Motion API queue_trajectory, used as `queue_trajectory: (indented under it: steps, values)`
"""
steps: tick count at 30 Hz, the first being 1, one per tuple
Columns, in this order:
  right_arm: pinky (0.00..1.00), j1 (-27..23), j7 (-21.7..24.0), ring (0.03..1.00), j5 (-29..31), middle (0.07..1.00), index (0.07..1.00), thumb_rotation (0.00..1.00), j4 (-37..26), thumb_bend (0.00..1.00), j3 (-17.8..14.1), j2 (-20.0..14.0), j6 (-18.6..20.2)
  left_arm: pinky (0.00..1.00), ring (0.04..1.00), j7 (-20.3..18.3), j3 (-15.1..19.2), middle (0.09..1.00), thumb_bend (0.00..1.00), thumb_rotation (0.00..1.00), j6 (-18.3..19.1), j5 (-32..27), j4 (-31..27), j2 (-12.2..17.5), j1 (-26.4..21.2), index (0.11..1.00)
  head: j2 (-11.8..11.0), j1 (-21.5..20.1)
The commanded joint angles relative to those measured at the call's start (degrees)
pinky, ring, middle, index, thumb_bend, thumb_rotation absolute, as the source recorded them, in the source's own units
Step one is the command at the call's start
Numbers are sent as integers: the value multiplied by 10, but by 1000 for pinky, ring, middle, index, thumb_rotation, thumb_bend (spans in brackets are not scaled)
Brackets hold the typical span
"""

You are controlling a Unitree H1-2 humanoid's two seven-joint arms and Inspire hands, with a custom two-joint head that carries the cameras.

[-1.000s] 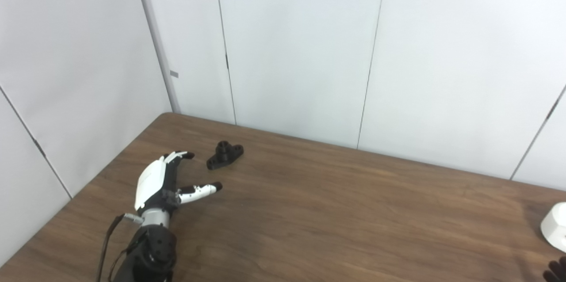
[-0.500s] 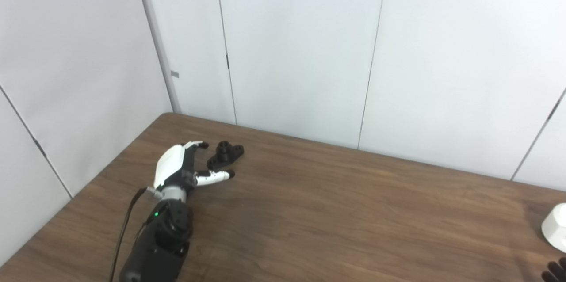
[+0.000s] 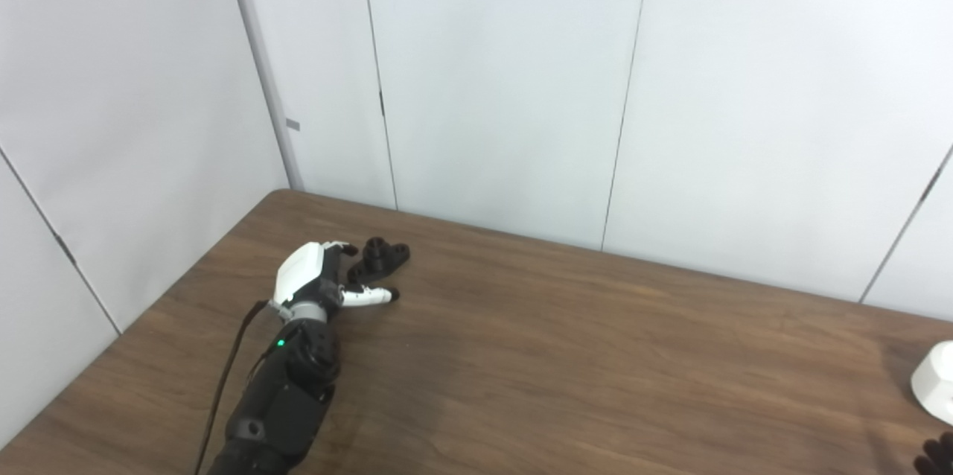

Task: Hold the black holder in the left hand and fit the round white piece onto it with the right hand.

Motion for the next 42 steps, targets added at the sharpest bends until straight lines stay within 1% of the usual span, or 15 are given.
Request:
queue_trajectory:
  steps: [1,8,17,22,26,32,36,42]
  values:
    - [1000,12,5,982,4,973,980,1000,21,777,4,4,-4,1000,990,21,-3,931,888,275,-16,4,4,26,-33,806,0,0]
    - [1000,10,4,977,0,970,982,1000,25,774,5,4,-9,1000,979,29,-13,920,883,276,-22,-4,27,32,-40,782,1,-4]
    - [1000,11,1,971,3,960,968,1000,22,772,6,9,-1,1000,980,29,-15,916,873,275,-27,-21,27,31,-40,773,1,-7]
    - [1000,12,2,987,2,978,990,1000,21,745,7,8,-1,1000,971,25,-17,912,863,284,-31,-26,28,33,-39,758,3,-8]
    - [1000,13,-3,993,-8,982,996,1000,18,744,9,9,0,1000,971,23,-23,908,856,287,-29,-28,27,33,-38,748,3,-9]
    - [1000,12,-2,997,-7,984,999,1000,19,704,8,12,-3,1000,966,23,-30,901,843,280,-39,-31,34,36,-39,737,3,-11]
    - [1000,12,-2,1000,-9,988,1000,1000,20,689,8,13,-4,1000,968,19,-36,903,836,289,-31,-29,36,37,-42,731,4,-11]
    - [1000,13,-1,1000,-7,992,1000,1000,19,675,8,13,-4,1000,968,21,-34,904,844,294,-32,-34,39,37,-43,722,5,-11]
